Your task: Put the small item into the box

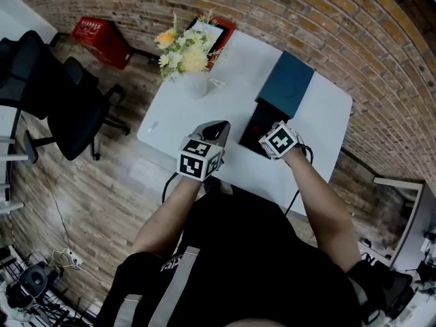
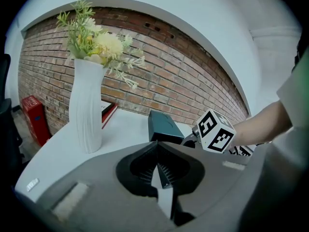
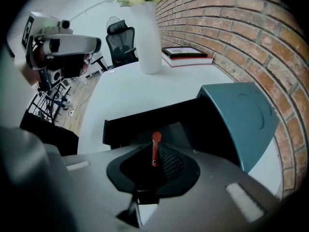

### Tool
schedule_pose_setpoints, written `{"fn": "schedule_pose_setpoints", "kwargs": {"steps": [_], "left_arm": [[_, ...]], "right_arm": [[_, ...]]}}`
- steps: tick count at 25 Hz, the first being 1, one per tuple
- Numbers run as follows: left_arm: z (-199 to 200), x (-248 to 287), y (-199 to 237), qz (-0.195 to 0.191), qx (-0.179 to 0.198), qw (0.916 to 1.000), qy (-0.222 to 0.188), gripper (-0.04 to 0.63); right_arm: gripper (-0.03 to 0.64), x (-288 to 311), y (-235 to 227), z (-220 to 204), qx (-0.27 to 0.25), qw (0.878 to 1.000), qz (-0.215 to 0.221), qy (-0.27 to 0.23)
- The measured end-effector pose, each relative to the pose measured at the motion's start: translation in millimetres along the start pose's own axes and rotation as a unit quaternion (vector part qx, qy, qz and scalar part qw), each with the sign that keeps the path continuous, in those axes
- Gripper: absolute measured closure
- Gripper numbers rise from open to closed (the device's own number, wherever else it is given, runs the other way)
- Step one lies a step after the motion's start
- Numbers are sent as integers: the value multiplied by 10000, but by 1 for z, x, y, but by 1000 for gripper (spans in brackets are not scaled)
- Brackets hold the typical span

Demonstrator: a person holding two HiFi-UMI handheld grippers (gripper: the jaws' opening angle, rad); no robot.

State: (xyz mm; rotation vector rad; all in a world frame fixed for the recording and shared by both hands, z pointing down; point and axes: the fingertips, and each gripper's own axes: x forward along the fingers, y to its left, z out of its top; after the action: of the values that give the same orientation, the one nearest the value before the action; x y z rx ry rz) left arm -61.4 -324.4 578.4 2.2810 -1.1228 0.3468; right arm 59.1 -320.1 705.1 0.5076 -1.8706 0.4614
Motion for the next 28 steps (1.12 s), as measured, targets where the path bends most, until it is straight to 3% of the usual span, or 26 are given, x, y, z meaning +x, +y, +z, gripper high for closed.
{"fn": "schedule_pose_setpoints", "kwargs": {"steps": [7, 13, 28], "left_arm": [[6, -18, 3, 62, 60, 9999, -102, 588], [-4, -34, 2, -44, 122, 9999, -102, 588], [21, -47, -27, -413, 598, 9969, -317, 588]], "right_arm": [[591, -16, -14, 5, 492, 9975, -153, -474], [607, -49, -14, 11, 1359, 9795, -448, -1417], [615, -100, 22, -9, 2035, 9517, -548, -2230]]}}
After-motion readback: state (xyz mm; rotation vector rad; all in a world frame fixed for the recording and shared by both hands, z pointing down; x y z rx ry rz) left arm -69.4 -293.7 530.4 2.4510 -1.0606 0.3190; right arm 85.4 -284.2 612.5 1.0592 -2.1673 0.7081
